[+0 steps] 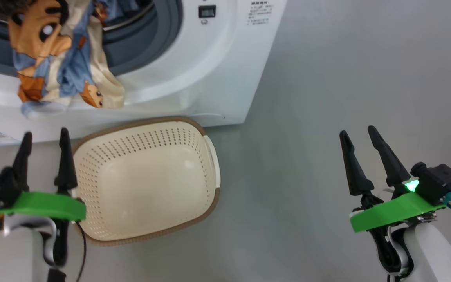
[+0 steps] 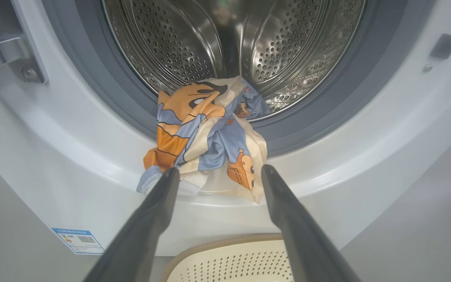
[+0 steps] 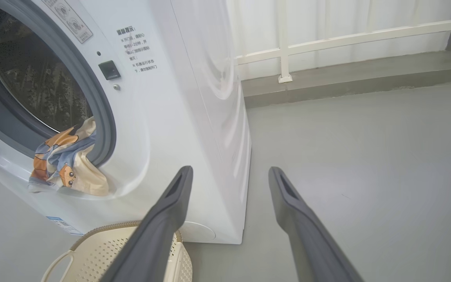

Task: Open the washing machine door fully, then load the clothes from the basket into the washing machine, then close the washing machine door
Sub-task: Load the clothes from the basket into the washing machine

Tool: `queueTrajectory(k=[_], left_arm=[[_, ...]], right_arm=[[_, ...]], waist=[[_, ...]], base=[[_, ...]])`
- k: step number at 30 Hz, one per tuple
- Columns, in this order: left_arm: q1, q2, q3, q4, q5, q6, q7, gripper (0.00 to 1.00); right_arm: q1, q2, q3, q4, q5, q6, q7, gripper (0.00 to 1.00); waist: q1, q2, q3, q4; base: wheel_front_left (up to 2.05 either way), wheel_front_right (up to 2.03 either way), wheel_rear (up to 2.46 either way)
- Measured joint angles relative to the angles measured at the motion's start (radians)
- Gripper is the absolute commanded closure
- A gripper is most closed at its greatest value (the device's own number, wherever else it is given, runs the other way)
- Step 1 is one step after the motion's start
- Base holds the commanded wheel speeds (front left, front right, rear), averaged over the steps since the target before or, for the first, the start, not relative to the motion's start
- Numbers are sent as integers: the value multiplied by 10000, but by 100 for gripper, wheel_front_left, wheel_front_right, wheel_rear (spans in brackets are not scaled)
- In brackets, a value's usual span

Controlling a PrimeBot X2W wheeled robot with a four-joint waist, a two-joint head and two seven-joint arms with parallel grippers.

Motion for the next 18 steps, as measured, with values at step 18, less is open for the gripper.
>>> queueTrajectory(k=[18], left_arm=[[-3008,867,38,2711,192,0,0,0]], right_arm=[[-663,395,257,-10,-13,0,0,0]], waist=[[-1,0,1473,-862]], base=[[0,0,0]])
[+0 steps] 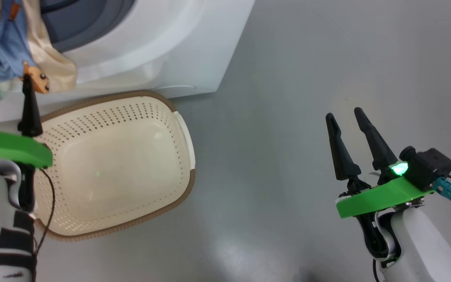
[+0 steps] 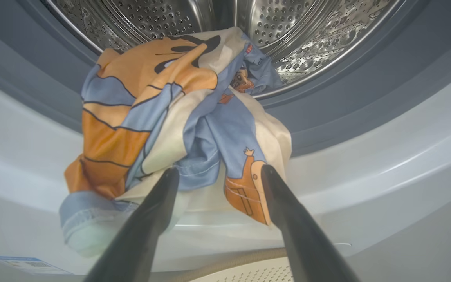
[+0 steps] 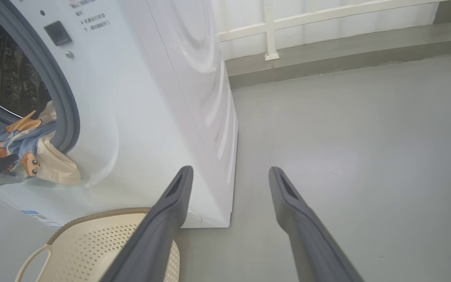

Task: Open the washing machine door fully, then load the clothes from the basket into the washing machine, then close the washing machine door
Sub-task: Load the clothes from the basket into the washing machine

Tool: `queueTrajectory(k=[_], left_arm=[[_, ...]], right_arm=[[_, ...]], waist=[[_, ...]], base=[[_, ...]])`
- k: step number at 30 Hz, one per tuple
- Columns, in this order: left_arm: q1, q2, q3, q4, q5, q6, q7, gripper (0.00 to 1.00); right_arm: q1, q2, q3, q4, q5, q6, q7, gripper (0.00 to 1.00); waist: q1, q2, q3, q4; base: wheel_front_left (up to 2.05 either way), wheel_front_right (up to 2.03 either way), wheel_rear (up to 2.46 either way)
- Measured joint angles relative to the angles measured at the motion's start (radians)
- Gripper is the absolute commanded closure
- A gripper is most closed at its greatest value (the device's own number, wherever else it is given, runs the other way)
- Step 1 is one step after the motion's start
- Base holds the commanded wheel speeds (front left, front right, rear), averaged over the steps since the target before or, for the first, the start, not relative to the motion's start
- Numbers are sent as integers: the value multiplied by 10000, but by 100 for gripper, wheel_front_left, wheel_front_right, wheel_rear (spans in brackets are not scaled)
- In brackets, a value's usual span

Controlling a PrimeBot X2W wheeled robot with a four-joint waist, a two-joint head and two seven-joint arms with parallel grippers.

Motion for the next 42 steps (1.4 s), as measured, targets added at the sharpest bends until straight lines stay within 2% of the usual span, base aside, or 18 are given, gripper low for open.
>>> queueTrajectory(k=[2,4,10,13,20,21,23,24,32,42], left_arm=[[-312,33,21,217,4,0,0,0],[-614,58,65,453,107,2,0,0],[-1293,263,245,1244,453,343,-2,0],[-1581,307,284,1590,585,541,-2,0],[-1911,520,387,2165,617,619,6,0],[-1949,535,403,2192,625,619,10,51],[-1963,529,420,2201,686,617,21,93],[-1964,527,460,2199,696,617,23,100],[-1887,407,729,1954,696,604,138,100],[-1408,144,1440,-445,719,635,4,100]], right_arm=[[-135,38,40,0,0,0,0,7],[-173,69,132,2,2,0,0,10],[-371,184,251,-8,2,0,0,0],[-462,203,251,-10,2,0,0,0],[-543,242,251,-42,2,0,0,0],[-544,247,251,-44,2,0,0,0],[-544,251,249,-46,2,0,0,0],[-544,251,247,-48,2,0,0,0],[-544,255,184,-59,2,0,0,0],[-544,309,69,-92,2,0,0,0]], waist=[[-1,0,138,-70],[0,0,274,-132],[0,0,568,-326],[-1,0,656,-424],[-1,0,755,-594],[-1,0,759,-611],[-1,0,762,-634],[-1,0,763,-638],[-1,0,728,-542],[-2,0,655,-234]], base=[[0,0,0],[0,0,0],[0,0,0],[0,0,0],[0,0,0],[0,0,0],[0,0,0],[0,0,0],[0,0,0],[0,0,0]])
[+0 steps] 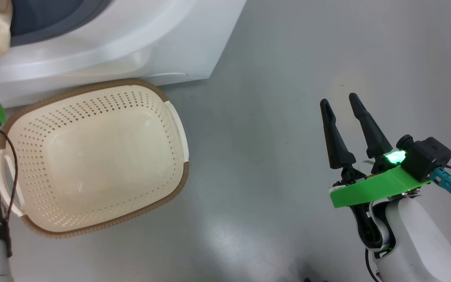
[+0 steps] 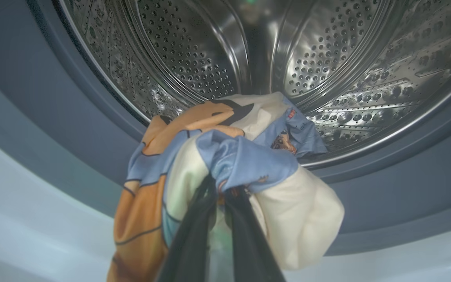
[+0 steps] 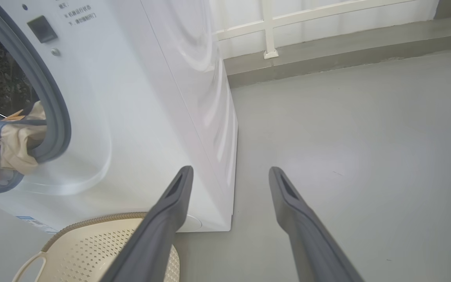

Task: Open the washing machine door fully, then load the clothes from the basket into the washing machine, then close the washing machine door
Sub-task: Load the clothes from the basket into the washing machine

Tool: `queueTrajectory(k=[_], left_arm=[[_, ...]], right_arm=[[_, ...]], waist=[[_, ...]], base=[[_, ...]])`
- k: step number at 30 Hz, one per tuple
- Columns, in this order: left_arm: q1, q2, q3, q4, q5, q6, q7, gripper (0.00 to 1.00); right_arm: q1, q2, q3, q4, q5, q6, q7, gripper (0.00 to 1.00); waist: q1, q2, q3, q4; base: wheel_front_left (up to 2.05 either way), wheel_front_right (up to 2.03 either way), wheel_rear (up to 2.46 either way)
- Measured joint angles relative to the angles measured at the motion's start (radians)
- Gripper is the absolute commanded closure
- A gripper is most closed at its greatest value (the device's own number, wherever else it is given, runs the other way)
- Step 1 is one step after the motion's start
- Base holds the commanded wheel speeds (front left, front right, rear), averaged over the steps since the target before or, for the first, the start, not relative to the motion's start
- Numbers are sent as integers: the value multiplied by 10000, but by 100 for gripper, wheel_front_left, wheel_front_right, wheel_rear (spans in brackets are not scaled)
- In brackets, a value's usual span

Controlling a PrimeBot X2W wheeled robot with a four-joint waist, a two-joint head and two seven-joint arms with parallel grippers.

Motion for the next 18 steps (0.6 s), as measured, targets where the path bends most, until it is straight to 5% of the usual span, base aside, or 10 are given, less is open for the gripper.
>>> queueTrajectory(k=[10,18], left_arm=[[-331,-339,-226,-894,518,-245,0,100],[-2200,-261,-821,1174,779,-370,-8,100]], right_arm=[[-7,107,10,-4,0,0,0,0],[-27,199,207,4,23,0,0,0]], waist=[[1,0,81,26],[1,0,212,-318]], base=[[0,0,0],[0,0,0]])
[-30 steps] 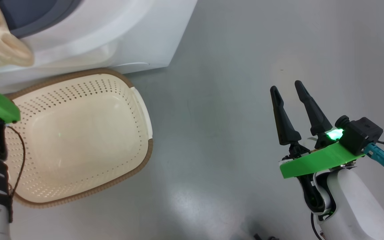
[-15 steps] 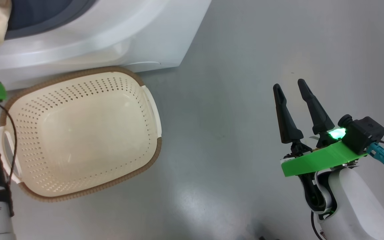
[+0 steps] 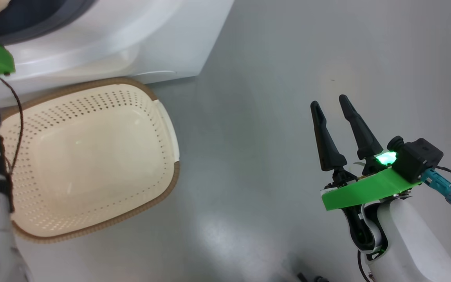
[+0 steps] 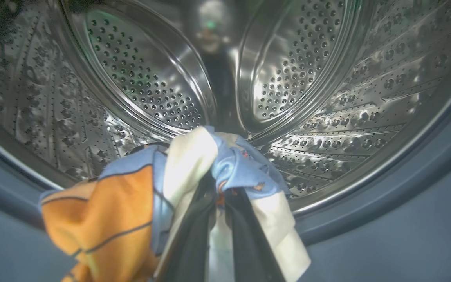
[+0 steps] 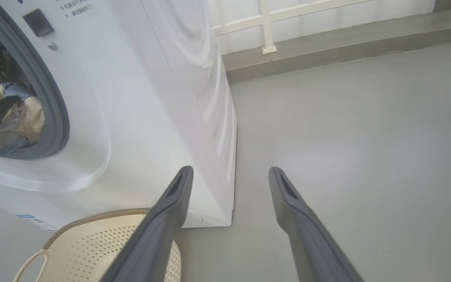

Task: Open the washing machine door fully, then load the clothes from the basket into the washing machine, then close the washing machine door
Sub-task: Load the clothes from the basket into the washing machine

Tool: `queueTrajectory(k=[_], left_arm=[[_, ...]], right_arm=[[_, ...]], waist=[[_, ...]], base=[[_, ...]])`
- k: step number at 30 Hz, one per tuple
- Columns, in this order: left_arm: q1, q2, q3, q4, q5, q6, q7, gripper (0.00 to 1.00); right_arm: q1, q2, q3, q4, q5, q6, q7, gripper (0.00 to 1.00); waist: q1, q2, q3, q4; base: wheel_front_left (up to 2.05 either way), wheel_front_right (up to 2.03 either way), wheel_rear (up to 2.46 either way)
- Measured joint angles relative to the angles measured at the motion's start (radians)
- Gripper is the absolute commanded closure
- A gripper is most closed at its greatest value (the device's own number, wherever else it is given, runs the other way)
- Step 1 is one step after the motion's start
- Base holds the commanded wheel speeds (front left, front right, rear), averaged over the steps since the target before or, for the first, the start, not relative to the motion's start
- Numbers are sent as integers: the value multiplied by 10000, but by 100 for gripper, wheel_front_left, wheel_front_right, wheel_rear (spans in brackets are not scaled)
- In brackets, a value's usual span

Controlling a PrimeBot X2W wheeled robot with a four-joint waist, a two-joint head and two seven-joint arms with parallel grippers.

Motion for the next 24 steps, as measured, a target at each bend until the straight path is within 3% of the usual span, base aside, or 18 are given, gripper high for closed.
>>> queueTrajectory(k=[10,14,19,24], left_arm=[[-2276,796,-313,2295,278,4,2,100],[-2689,1091,-322,2038,341,10,2,100],[-2781,1486,-309,623,336,0,-2,100],[-2393,1697,-550,1352,341,-100,-2,100]], right_arm=[[-9,109,330,15,92,0,0,0],[-11,111,378,12,100,0,0,0],[-139,146,589,-44,360,0,0,0],[-194,190,623,-105,468,0,0,0]], waist=[[0,0,164,-685],[0,0,233,-905],[0,0,396,-1215],[0,0,460,-1406]], base=[[0,0,0],[0,0,0],[0,0,0],[0,0,0]])
